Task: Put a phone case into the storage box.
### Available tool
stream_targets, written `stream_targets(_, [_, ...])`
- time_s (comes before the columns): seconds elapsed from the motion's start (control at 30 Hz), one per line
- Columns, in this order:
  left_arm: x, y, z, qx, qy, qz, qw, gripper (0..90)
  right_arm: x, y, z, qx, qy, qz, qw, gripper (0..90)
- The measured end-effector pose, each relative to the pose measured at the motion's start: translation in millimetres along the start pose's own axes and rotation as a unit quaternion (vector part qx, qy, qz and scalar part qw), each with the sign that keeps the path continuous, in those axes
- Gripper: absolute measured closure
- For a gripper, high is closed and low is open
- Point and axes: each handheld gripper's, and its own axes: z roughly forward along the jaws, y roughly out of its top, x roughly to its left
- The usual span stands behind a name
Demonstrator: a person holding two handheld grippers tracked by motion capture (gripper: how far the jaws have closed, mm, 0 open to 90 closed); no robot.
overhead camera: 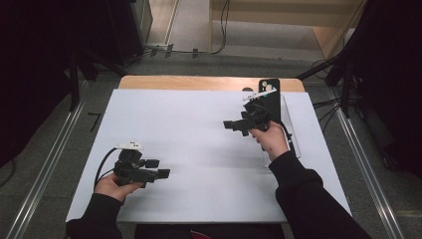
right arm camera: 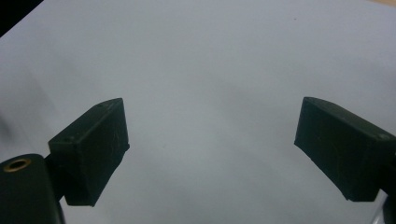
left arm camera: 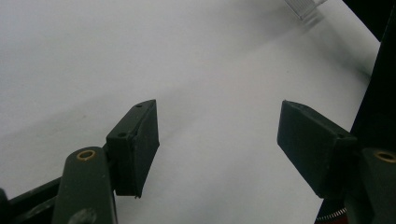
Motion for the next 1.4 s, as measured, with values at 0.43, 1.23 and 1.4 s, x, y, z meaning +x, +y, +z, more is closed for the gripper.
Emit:
stream_targets(0.43, [-1.0, 0.5, -0.1, 0.001, 0.0, 0.003, 1.0, 29.2, 18.9, -21.5, 1.7, 0.023, 0.013, -0.023, 0.9994, 8.1])
stream_targets(1.23, [-5.9, 0.9, 1.2, 0.004, -0.003, 0.009, 0.9999, 29.2, 34.7, -46.5, -9.2, 0.035, 0.025, -0.032, 0.9986, 15.3])
stream_targets(1.4, [-8.9, 1.0, 1.3, 0.003, -0.007, 0.012, 0.9999, 29.2, 36.3, -53.7, -14.0, 0.036, 0.029, -0.049, 0.9977, 15.3])
